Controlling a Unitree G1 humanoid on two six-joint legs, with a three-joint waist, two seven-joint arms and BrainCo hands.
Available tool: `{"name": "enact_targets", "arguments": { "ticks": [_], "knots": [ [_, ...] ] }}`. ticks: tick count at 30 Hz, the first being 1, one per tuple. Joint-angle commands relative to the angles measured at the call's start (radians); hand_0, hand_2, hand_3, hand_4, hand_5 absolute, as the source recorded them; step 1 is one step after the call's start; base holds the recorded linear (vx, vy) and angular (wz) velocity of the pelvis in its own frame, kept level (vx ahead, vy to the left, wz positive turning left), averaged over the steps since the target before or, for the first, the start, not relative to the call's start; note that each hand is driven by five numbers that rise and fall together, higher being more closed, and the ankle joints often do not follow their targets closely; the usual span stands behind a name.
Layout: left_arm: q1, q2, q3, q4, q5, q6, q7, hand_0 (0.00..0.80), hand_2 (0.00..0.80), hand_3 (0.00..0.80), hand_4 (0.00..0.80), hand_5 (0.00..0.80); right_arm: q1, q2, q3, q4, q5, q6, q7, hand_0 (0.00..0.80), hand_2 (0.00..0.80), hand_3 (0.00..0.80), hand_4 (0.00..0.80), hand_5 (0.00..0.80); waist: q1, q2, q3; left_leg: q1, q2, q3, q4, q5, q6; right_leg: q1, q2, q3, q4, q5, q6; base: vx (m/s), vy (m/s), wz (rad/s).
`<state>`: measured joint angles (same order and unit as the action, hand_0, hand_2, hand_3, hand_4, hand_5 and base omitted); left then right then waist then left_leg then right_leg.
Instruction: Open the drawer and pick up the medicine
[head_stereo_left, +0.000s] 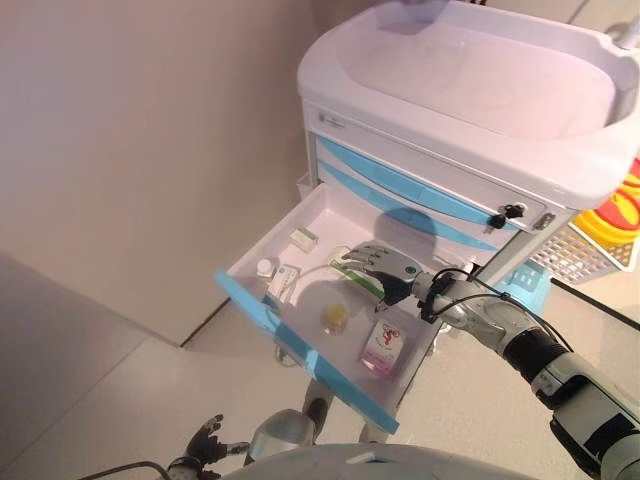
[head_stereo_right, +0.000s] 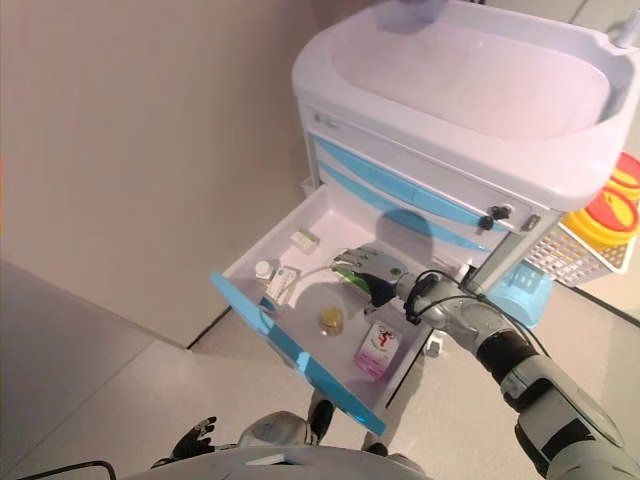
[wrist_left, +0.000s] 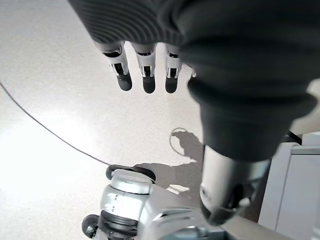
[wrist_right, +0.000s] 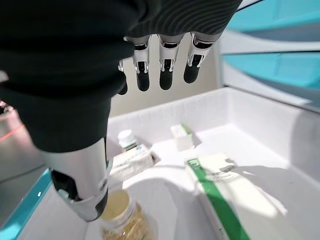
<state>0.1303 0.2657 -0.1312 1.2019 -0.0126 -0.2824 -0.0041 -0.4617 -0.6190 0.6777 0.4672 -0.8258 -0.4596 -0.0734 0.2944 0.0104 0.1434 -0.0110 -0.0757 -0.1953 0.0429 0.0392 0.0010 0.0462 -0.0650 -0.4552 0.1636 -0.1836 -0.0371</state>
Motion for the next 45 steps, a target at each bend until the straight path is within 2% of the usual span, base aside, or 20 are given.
{"name": "enact_targets", "arguments": {
  "ticks": [1, 8, 9, 17, 35, 36, 37, 45],
  "knots": [
    [-0.01, 0.02, -0.002, 0.012, 0.038, -0.025, 0.016, 0.0, 0.0, 0.0, 0.0, 0.0, -0.022, 0.02, 0.043, -0.018, -0.035, -0.008, -0.019, 0.0, 0.0, 0.0, 0.0, 0.0, 0.027, -0.026, -0.001, -0.027, -0.037, -0.006, 0.009, -0.07, -0.027, 0.022, -0.031, 0.014, -0.031, 0.014, 0.038, -0.006, -0.012, 0.13],
    [0.0, 0.01, -0.019, -0.002, 0.05, -0.04, 0.012, 0.0, 0.0, 0.0, 0.0, 0.0, -0.021, 0.043, 0.066, 0.025, -0.101, -0.01, -0.027, 0.0, 0.0, 0.0, 0.0, 0.0, 0.058, -0.022, 0.005, -0.041, -0.044, -0.038, 0.003, -0.056, -0.034, 0.018, -0.031, -0.01, -0.027, 0.011, 0.035, 0.003, -0.012, 0.22],
    [0.003, 0.009, -0.018, -0.002, 0.05, -0.039, 0.011, 0.0, 0.0, 0.0, 0.0, 0.0, -0.022, 0.045, 0.071, 0.027, -0.108, -0.015, -0.028, 0.0, 0.0, 0.0, 0.0, 0.0, 0.061, -0.029, 0.005, -0.029, -0.041, -0.04, -0.002, -0.076, -0.041, 0.026, -0.027, 0.004, -0.025, -0.015, 0.034, 0.068, -0.057, 0.16],
    [0.011, -0.004, -0.021, -0.002, 0.063, -0.049, 0.004, 0.0, 0.0, 0.0, 0.0, 0.0, -0.021, 0.066, 0.083, 0.062, -0.136, -0.014, -0.044, 0.0, 0.0, 0.0, 0.0, 0.0, 0.085, -0.028, 0.005, -0.039, -0.047, -0.066, -0.008, -0.067, -0.046, 0.025, -0.029, -0.018, -0.021, -0.019, 0.033, 0.011, 0.005, 0.09],
    [0.032, -0.011, -0.012, -0.009, 0.071, -0.05, 0.009, 0.0, 0.0, 0.0, 0.0, 0.0, -0.001, 0.117, 0.069, 0.13, -0.192, 0.055, -0.028, 0.0, 0.0, 0.0, 0.0, 0.0, 0.112, -0.019, 0.0, -0.044, -0.057, -0.097, -0.018, -0.055, -0.044, 0.023, -0.039, -0.042, -0.007, -0.023, 0.04, 0.017, 0.023, 0.06],
    [0.03, -0.01, -0.011, -0.01, 0.07, -0.049, 0.008, 0.0, 0.0, 0.0, 0.0, 0.0, 0.0, 0.119, 0.069, 0.138, -0.204, 0.059, -0.015, 0.602, 0.602, 0.602, 0.602, 0.602, 0.113, -0.019, -0.001, -0.044, -0.058, -0.098, -0.019, -0.054, -0.044, 0.023, -0.04, -0.043, -0.007, -0.023, 0.04, 0.0, 0.0, 0.0],
    [0.03, -0.009, -0.009, -0.011, 0.071, -0.05, 0.007, 0.0, 0.0, 0.0, 0.0, 0.0, 0.0, 0.121, 0.071, 0.142, -0.212, 0.069, -0.005, 0.8, 0.8, 0.8, 0.8, 0.8, 0.114, -0.019, -0.001, -0.045, -0.059, -0.099, -0.019, -0.054, -0.043, 0.023, -0.04, -0.043, -0.007, -0.023, 0.041, 0.0, 0.0, 0.0],
    [0.022, -0.005, -0.014, -0.009, 0.061, -0.055, 0.002, 0.0, 0.0, 0.0, 0.0, 0.0, -0.003, 0.136, 0.083, 0.202, -0.245, 0.092, 0.013, 0.8, 0.8, 0.8, 0.8, 0.8, 0.125, -0.014, 0.011, -0.05, -0.061, -0.109, -0.023, -0.048, -0.043, 0.018, -0.041, -0.048, -0.003, -0.025, 0.038, 0.008, -0.001, 0.0]
  ]
}}
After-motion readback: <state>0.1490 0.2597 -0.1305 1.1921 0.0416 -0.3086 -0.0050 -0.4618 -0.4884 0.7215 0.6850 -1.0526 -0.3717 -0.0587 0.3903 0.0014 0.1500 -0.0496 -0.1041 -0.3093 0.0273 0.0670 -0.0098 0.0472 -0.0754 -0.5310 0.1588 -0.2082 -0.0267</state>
